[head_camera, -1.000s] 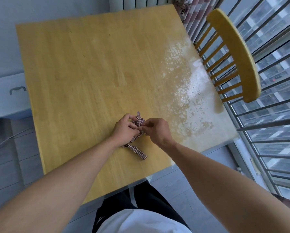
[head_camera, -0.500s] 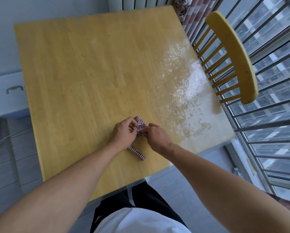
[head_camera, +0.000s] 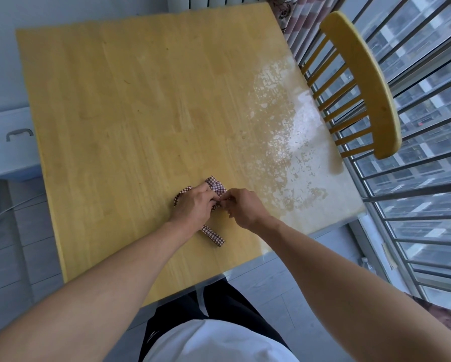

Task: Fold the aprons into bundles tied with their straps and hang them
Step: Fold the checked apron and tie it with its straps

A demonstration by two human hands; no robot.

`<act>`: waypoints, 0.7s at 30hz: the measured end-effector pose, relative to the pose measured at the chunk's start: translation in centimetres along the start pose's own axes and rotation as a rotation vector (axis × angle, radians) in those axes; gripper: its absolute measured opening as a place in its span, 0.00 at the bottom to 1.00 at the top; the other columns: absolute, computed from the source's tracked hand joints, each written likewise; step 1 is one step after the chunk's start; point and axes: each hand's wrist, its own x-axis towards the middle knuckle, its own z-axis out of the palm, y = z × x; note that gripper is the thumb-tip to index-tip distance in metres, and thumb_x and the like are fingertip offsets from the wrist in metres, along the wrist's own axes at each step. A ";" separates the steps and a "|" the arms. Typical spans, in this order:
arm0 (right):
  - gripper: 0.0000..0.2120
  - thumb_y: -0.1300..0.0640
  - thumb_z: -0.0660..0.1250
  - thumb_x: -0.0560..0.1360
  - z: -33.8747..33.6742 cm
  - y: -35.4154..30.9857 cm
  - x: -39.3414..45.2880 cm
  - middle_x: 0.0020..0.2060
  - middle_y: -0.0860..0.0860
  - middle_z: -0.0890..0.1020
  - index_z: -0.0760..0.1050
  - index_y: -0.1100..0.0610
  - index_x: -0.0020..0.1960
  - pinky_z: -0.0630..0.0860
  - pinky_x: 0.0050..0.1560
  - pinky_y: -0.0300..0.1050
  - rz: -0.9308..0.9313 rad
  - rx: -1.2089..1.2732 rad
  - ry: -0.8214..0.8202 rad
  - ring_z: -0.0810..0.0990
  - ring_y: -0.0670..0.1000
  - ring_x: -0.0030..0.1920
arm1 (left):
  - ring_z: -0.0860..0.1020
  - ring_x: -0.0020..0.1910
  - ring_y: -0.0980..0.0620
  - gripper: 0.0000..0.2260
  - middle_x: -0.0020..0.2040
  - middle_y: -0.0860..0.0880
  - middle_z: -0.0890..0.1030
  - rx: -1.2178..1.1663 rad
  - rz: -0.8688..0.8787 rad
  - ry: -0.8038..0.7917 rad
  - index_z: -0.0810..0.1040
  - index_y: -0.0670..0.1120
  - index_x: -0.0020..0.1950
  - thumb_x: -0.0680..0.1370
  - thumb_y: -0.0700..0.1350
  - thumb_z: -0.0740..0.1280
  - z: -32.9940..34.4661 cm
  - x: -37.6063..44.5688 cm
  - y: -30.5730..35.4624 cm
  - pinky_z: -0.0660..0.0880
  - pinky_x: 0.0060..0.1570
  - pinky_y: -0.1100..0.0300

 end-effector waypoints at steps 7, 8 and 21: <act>0.10 0.63 0.63 0.82 0.5 -0.1 -0.4 0.47 0.54 0.85 0.82 0.57 0.57 0.78 0.45 0.50 -0.069 -0.141 0.061 0.82 0.54 0.46 | 0.80 0.42 0.43 0.05 0.45 0.45 0.79 0.036 0.041 0.034 0.84 0.39 0.51 0.77 0.35 0.72 0.0 -0.5 0.2 0.80 0.42 0.49; 0.11 0.63 0.63 0.82 0.6 -0.1 -0.5 0.47 0.54 0.85 0.83 0.57 0.58 0.75 0.43 0.47 -0.085 -0.176 0.066 0.82 0.54 0.46 | 0.80 0.42 0.43 0.04 0.45 0.45 0.78 0.039 0.040 0.034 0.84 0.39 0.51 0.77 0.35 0.72 0.0 -0.5 0.2 0.80 0.42 0.48; 0.11 0.55 0.64 0.84 0.2 -0.5 0.4 0.36 0.52 0.76 0.78 0.59 0.46 0.72 0.36 0.42 0.241 0.386 -0.185 0.74 0.49 0.36 | 0.79 0.41 0.49 0.03 0.44 0.48 0.82 -0.118 -0.064 0.070 0.82 0.42 0.47 0.75 0.36 0.73 -0.3 -1.0 -0.3 0.80 0.44 0.51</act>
